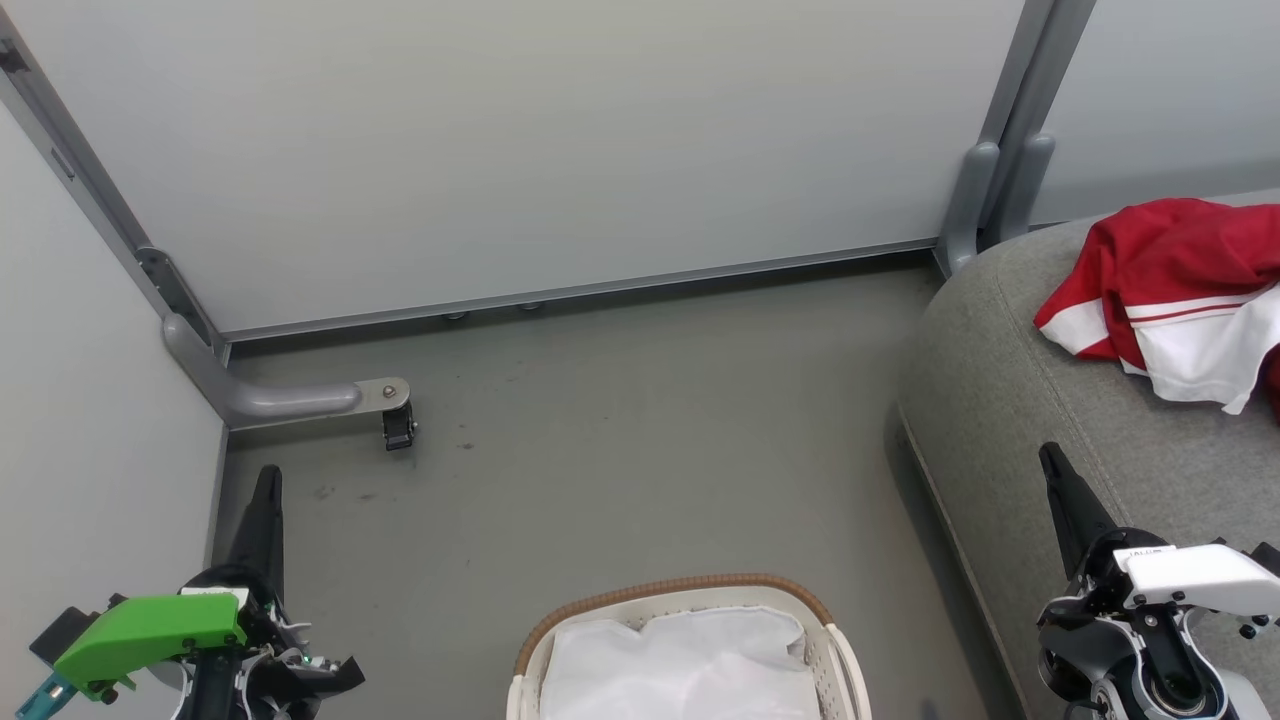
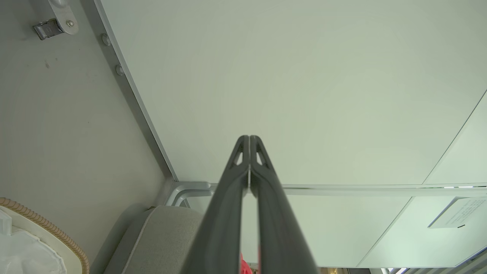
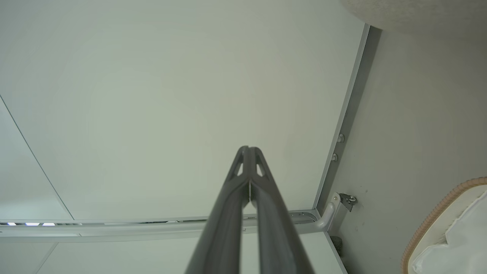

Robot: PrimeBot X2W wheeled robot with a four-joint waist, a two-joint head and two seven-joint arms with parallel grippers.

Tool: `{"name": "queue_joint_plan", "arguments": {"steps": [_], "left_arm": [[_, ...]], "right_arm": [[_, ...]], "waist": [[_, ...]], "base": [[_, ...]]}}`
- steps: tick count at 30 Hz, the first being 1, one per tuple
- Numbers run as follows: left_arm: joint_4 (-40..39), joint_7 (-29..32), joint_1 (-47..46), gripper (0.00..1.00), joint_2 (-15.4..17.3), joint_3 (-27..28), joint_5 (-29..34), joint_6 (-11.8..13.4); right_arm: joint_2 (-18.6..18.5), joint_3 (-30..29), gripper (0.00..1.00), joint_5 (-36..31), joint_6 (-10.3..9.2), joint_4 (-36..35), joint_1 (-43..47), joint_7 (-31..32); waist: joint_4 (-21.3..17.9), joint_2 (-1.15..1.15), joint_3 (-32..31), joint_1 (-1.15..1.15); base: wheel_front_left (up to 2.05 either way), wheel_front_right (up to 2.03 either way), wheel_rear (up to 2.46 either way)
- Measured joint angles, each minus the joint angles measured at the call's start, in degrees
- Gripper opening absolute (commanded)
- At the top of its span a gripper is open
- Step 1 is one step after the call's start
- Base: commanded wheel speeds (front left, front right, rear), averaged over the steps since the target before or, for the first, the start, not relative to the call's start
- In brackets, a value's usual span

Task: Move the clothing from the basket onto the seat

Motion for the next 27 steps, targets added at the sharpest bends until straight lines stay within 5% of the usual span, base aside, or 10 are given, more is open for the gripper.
{"name": "queue_joint_plan", "arguments": {"steps": [27], "left_arm": [[0.0, 0.0, 0.0, 0.0, 0.0, 0.0, 0.0, -0.1]], "right_arm": [[0.0, 0.0, 0.0, 0.0, 0.0, 0.0, 0.0, 0.0]], "waist": [[0.0, 0.0, 0.0, 0.0]], "base": [[0.0, 0.0, 0.0]]}}
